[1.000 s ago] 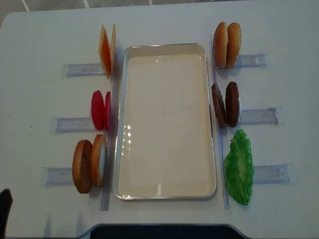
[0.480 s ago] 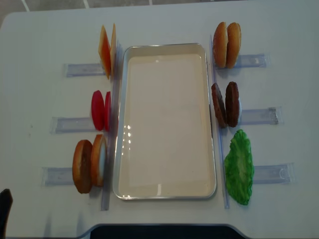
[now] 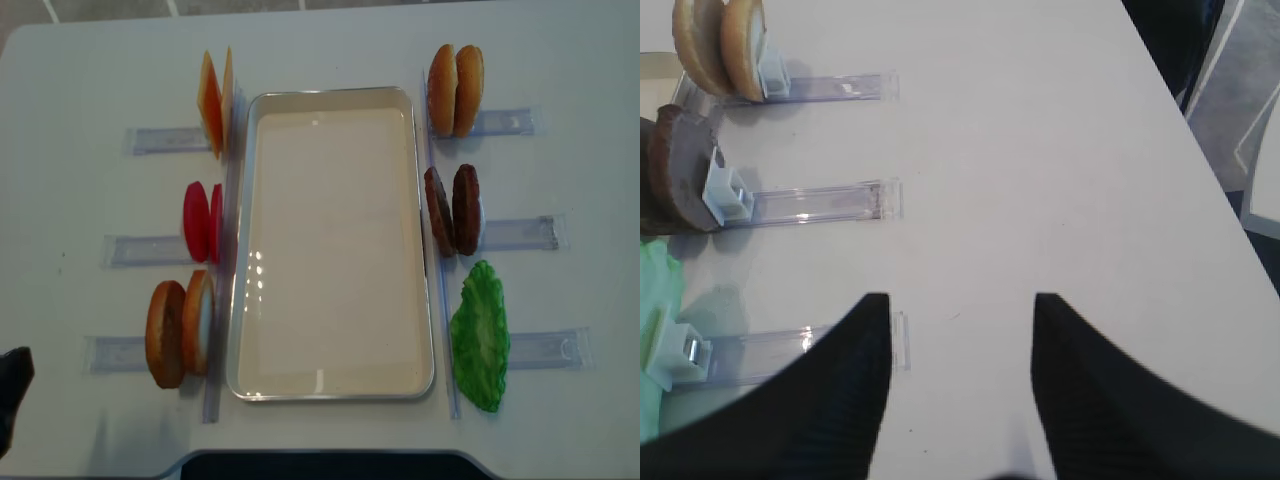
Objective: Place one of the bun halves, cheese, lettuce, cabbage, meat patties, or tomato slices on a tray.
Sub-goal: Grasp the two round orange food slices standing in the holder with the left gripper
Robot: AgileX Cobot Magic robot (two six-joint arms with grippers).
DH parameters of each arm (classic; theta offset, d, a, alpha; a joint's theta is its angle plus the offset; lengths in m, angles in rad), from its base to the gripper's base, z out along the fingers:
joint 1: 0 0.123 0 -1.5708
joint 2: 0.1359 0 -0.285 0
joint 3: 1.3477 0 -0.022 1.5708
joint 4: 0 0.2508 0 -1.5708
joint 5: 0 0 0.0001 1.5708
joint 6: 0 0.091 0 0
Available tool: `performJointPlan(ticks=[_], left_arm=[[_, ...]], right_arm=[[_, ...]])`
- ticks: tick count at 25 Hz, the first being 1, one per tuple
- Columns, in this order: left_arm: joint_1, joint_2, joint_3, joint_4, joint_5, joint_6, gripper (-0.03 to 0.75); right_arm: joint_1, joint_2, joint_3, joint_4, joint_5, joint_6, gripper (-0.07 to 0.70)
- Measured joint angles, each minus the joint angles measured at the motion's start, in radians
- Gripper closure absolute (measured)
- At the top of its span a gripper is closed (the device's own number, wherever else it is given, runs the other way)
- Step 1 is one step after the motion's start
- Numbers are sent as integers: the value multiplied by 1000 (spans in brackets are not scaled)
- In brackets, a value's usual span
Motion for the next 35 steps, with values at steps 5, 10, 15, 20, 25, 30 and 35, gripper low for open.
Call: performJointPlan(ticks=[5,10,15,20,25,30,35], left_arm=[[0,219,-60,-32,1,-8,22],[0,438,-139,-61,0,-9,22],[0,654,-227,-82,5,-9,22],[0,841,-334,-84,29,-9,22],[0,981,-424,-84,36,-8,22],[0,1042,-453,-84,50,-6,22],[0,1044,-453,-75,62,12,22]], right_arm=[[0,0,0,0,0,0,286],[0,0,0,0,0,0,286],[0,0,0,0,0,0,286],[0,0,0,0,0,0,286],[0,0,0,0,0,0,286],[0,0,0,0,0,0,286],[0,0,0,0,0,0,286]])
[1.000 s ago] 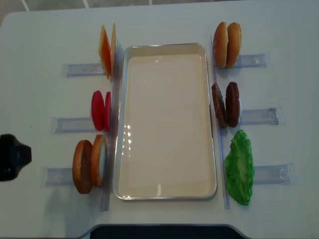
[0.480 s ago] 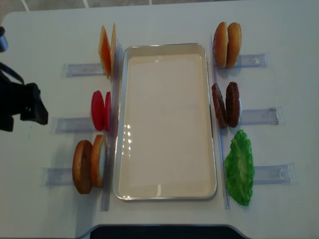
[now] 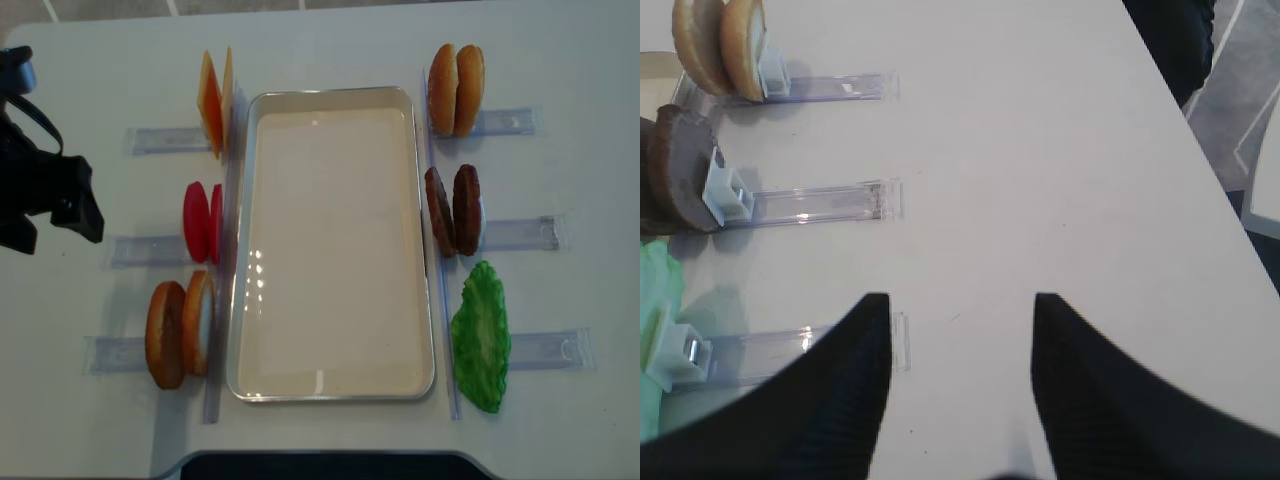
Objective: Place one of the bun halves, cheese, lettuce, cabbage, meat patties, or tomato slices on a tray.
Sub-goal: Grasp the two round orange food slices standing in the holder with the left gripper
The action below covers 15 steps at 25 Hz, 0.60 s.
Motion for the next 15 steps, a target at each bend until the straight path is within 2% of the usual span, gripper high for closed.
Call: performJointPlan(ticks=[3,11,15], left_arm=[[0,0,0,-2,17,9,22],[0,0,0,-35,17,16,22],[0,0,0,-54,39,-5,22]], right_arm=[[0,0,0,0,0,0,286],[0,0,0,0,0,0,286],[0,0,0,0,0,0,286]])
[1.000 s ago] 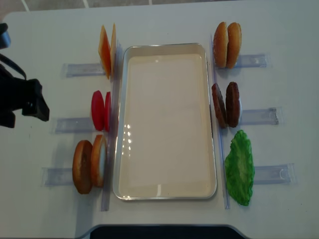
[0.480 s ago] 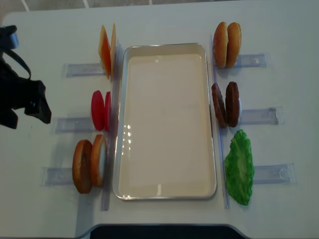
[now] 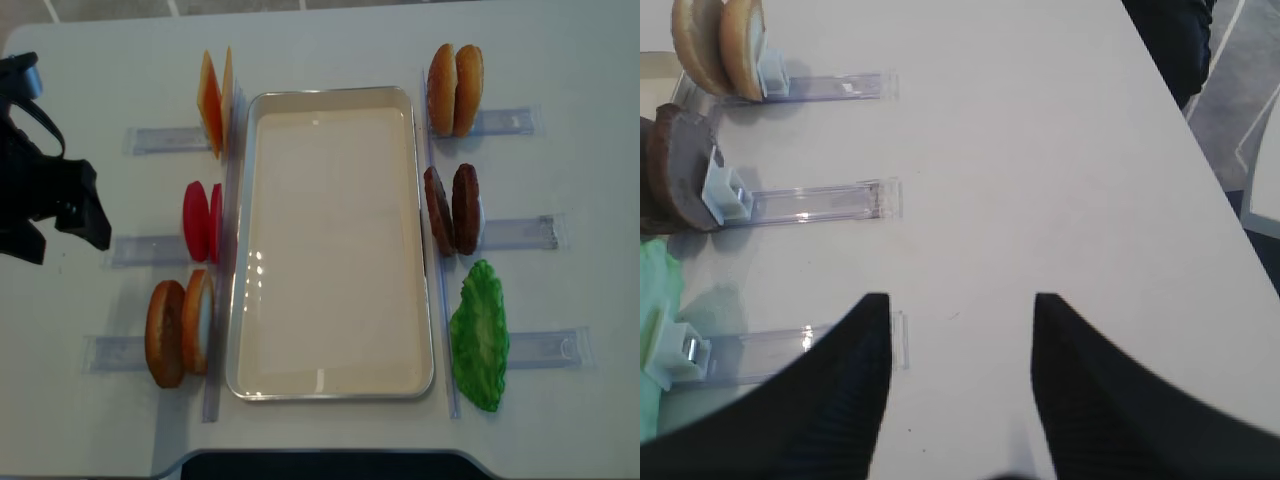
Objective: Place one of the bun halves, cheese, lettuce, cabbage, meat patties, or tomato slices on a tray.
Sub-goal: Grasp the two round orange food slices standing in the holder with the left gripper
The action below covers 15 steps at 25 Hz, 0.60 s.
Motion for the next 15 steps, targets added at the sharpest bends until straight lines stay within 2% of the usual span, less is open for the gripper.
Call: performJointPlan(ticks=[3,6,11,15], left_arm=[[-10,0,0,2,1,-49,22],[-70,0,0,5,1,-117,22],[-246,0,0,0,-4,-240,22],[-381,0,0,-7,-49,-336,22]], right_arm=[[0,0,0,0,0,0,286],[0,0,0,0,0,0,286],[0,0,0,0,0,0,286],[0,0,0,0,0,0,286]])
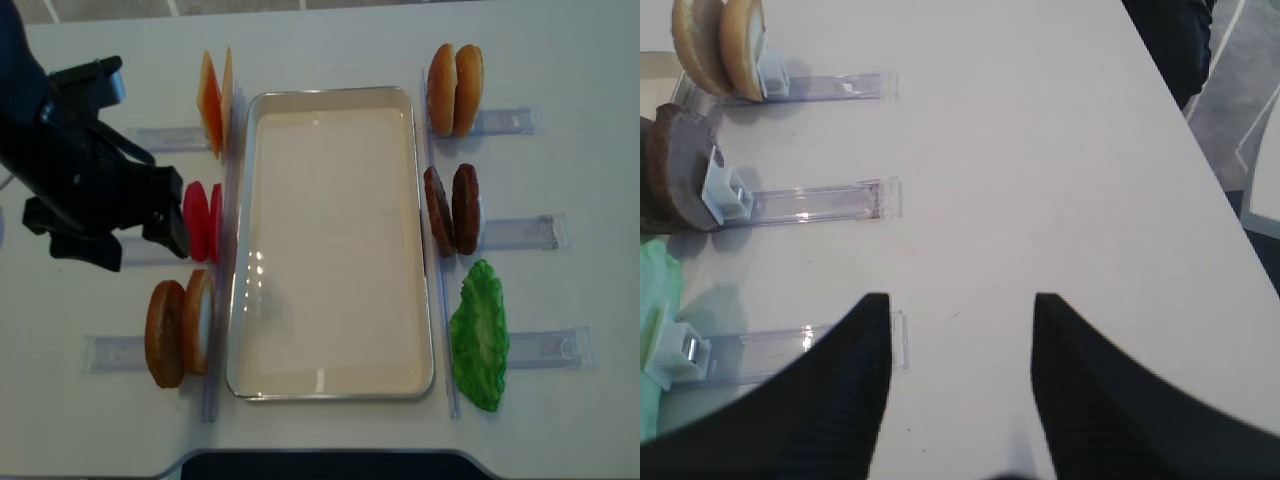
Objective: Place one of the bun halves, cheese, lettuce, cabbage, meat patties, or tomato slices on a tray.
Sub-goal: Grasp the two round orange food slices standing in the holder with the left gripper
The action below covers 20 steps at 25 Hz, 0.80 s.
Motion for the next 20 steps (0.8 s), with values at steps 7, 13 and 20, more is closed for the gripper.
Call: performJointPlan(ticks=[7,13,20], left_arm=[[-130,0,0,-2,-15,-84,22],[-138,32,0,10,-31,-113,22],[-190,131,-1,7,-53,-115,22]], right_arm=[[0,0,0,0,0,0,286],[0,0,0,0,0,0,286],[0,0,0,0,0,0,286]])
